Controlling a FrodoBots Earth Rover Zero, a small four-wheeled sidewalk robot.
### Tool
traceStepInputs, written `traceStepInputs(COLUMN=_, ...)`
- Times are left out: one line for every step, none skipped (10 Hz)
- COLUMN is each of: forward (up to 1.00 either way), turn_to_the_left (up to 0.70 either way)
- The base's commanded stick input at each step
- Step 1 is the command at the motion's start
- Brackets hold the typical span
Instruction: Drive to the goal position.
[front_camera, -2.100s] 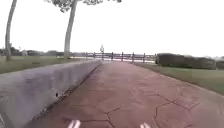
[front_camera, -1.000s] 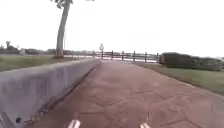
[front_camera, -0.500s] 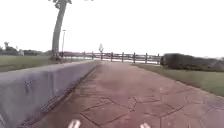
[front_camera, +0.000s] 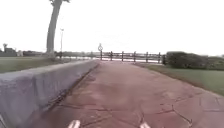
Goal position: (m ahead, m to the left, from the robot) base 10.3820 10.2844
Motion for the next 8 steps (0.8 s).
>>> traceStepInputs(forward=0.70, turn_to_the_left=0.07)
traceStepInputs(forward=0.70, turn_to_the_left=0.07)
traceStepInputs(forward=0.70, turn_to_the_left=0.07)
traceStepInputs(forward=0.70, turn_to_the_left=0.07)
traceStepInputs(forward=0.70, turn_to_the_left=0.07)
traceStepInputs(forward=0.70, turn_to_the_left=0.07)
traceStepInputs(forward=0.70, turn_to_the_left=0.07)
traceStepInputs(forward=0.70, turn_to_the_left=0.07)
